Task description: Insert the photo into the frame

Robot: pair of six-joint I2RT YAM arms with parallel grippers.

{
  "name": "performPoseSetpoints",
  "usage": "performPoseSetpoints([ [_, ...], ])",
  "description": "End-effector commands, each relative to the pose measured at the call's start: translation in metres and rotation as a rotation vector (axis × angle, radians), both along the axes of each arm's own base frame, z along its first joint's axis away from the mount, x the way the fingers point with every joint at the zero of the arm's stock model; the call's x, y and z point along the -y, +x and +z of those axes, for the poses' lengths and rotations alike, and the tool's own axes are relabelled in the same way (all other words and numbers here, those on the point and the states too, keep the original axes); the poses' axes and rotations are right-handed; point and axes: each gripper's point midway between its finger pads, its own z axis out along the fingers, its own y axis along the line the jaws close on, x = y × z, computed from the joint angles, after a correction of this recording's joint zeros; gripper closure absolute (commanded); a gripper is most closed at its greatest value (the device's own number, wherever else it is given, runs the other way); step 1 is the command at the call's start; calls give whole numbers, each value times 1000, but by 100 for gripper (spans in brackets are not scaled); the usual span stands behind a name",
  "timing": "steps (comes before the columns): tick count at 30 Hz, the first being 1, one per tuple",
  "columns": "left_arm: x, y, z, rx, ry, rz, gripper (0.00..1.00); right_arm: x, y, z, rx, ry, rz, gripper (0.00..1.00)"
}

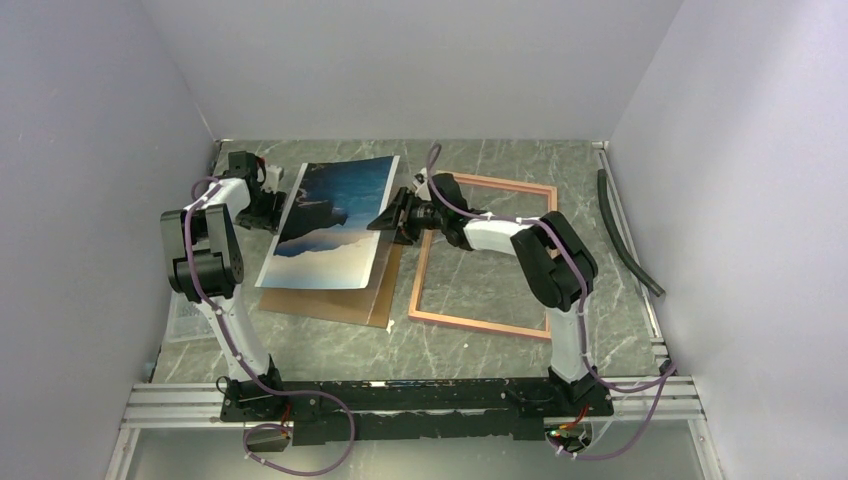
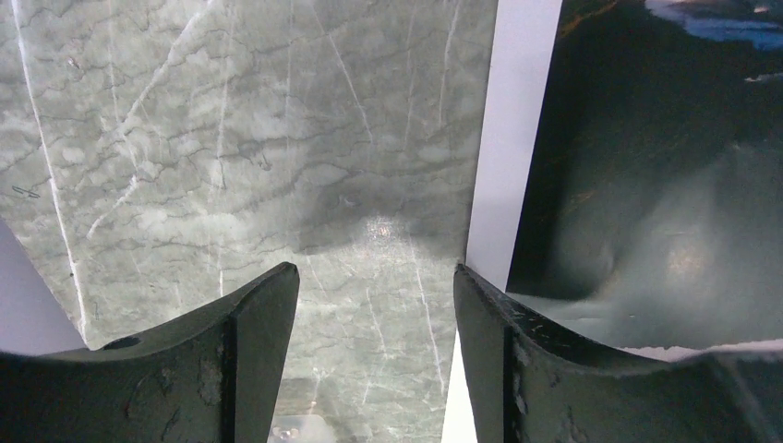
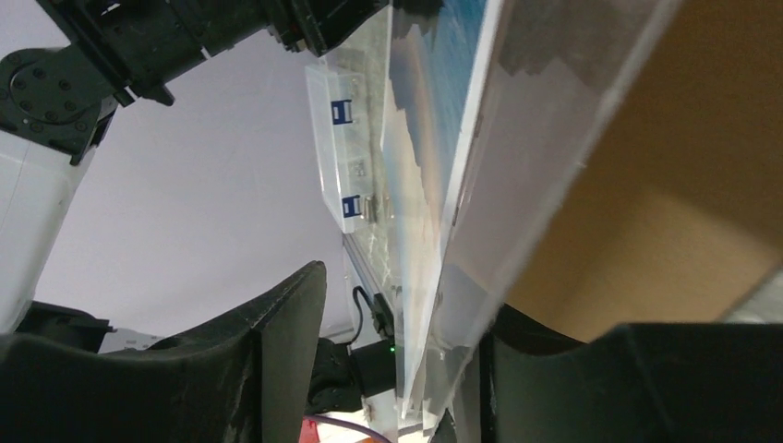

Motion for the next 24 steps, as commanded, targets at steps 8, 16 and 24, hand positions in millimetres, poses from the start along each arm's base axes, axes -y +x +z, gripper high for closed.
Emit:
performPoseSetpoints([
  [8,15,-22,-32,-109,4,-70,32,30,5,31,86,28,-36,78],
  [16,31,-22,-33,-113,19,-121,31,65,15,42,122,-82,-70,90],
  [24,45,-23,-40,-128,92,-189,31,154,-1,56,127,-307,-150,100],
])
